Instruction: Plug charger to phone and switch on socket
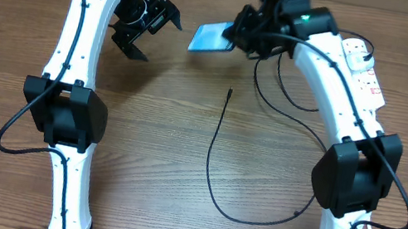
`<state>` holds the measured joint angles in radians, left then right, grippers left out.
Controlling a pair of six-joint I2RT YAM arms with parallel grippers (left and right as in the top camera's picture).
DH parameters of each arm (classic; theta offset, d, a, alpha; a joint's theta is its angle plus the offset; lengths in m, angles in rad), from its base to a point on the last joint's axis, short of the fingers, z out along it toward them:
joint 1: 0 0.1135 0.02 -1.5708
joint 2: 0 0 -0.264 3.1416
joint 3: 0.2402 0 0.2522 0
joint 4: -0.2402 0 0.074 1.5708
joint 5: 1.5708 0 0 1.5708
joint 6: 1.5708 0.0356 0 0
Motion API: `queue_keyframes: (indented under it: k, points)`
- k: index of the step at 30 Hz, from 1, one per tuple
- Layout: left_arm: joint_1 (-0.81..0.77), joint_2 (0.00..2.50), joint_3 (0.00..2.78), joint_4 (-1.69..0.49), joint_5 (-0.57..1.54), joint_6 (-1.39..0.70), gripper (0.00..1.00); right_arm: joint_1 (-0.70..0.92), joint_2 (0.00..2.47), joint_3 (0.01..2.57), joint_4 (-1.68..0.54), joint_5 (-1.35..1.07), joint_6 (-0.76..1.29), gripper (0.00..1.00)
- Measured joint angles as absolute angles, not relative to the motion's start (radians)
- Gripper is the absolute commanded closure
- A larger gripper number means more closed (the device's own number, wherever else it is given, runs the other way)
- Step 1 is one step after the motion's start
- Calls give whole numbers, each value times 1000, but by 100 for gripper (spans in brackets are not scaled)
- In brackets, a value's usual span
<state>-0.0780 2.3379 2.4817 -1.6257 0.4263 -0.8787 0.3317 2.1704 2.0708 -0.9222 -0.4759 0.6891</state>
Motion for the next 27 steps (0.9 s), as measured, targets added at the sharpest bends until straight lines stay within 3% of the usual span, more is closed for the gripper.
queue_keyframes:
  k: [7, 15, 27]
  points:
    - [-79, 2338, 2482, -1551, 456, -807, 3, 308, 2170, 2071, -868, -507, 984, 96]
    - [-105, 2338, 2482, -1452, 481, -904, 0, 326, 2170, 2071, -834, -509, 1310, 96]
    - [-102, 2334, 2486, -1396, 519, -1192, 1, 343, 2186, 2066, -612, -567, 1448, 96]
